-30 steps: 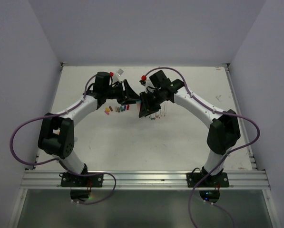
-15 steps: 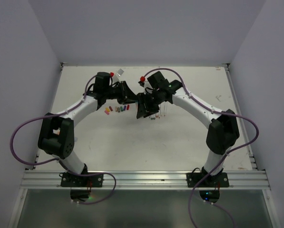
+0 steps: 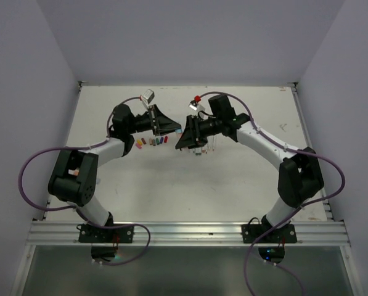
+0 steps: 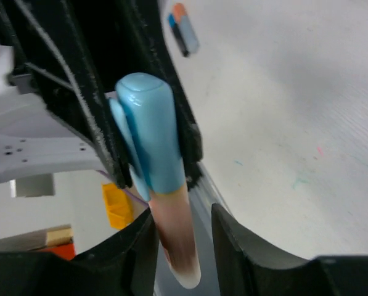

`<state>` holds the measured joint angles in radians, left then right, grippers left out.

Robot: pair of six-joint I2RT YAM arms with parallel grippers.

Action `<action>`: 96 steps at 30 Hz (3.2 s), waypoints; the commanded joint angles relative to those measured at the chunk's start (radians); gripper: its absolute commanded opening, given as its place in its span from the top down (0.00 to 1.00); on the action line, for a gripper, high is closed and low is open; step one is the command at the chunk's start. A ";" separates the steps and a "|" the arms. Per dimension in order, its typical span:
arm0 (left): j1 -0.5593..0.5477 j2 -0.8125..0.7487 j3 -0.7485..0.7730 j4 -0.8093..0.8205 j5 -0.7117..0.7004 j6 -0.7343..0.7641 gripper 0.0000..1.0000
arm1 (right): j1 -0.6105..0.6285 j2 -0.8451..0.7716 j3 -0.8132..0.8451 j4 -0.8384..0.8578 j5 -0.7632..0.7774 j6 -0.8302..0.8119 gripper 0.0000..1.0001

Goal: Open the pen caps

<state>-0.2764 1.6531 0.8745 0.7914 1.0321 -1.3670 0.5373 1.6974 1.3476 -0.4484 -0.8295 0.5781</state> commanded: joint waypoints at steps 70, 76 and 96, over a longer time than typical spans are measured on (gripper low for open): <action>-0.199 0.003 -0.042 -1.158 -0.460 0.799 0.95 | 0.072 0.044 -0.364 -0.111 0.572 0.011 0.84; -0.198 0.024 -0.052 -1.144 -0.458 0.810 0.82 | 0.078 0.047 -0.355 -0.124 0.584 0.019 0.65; -0.195 -0.124 0.038 -1.363 -0.727 0.731 0.33 | 0.090 -0.011 -0.082 -0.472 0.773 -0.078 0.40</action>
<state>-0.4728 1.5906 0.8345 -0.4690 0.4442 -0.5819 0.6212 1.7359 1.2022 -0.7731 -0.1505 0.5404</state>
